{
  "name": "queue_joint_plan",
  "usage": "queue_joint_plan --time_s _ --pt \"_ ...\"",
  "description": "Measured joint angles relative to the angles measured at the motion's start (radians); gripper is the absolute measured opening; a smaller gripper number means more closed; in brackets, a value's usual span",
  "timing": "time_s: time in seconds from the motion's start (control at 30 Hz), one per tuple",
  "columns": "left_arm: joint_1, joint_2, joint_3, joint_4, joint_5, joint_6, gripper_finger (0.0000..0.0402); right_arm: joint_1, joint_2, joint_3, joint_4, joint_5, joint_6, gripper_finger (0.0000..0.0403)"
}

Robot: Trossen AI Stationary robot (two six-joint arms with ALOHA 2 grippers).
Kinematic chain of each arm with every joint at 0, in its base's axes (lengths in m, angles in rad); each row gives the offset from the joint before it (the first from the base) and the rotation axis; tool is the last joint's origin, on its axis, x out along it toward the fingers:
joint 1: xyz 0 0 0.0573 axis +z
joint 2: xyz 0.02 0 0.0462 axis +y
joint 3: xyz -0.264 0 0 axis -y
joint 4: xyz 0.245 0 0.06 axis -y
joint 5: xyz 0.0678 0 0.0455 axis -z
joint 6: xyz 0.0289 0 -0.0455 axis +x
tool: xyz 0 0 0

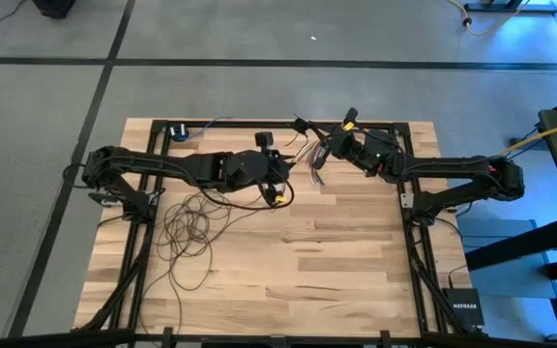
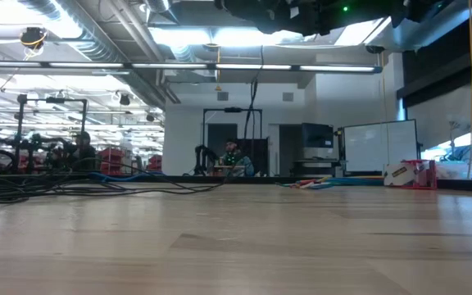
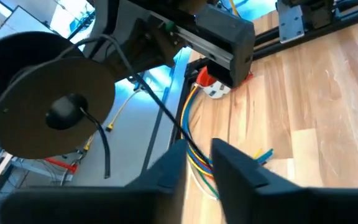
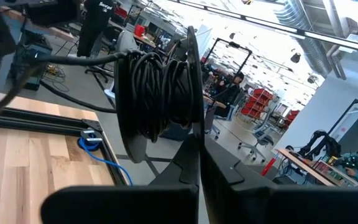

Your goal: Coiling cords

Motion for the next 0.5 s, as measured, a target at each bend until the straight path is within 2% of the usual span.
queue_joint_plan --time_s 0.07,0.13,0.23,0.4,0.5 --pt "0.0 0.0 0.0 0.003 0.0 0.002 0.0021 0.0 0.0 0.0 0.0 0.0 0.0 0.0003" --pt "0.003 0.0 -0.001 0.007 0.017 -0.004 0.0007 0.0 0.0 0.0 0.001 0.0 0.0 0.0003" --pt "0.018 0.0 -0.016 0.046 0.059 -0.024 0.0012 0.0 0.0 0.0 0.004 0.0 0.0 0.0003" --pt "0.044 0.0 -0.023 0.046 0.072 -0.057 0.0003 0.0 0.0 0.0 0.004 0.0 -0.001 0.0003" --pt "0.055 0.0 -0.023 0.046 0.081 -0.076 0.0011 0.0 0.0 0.0 0.003 0.0 -0.001 0.0003"
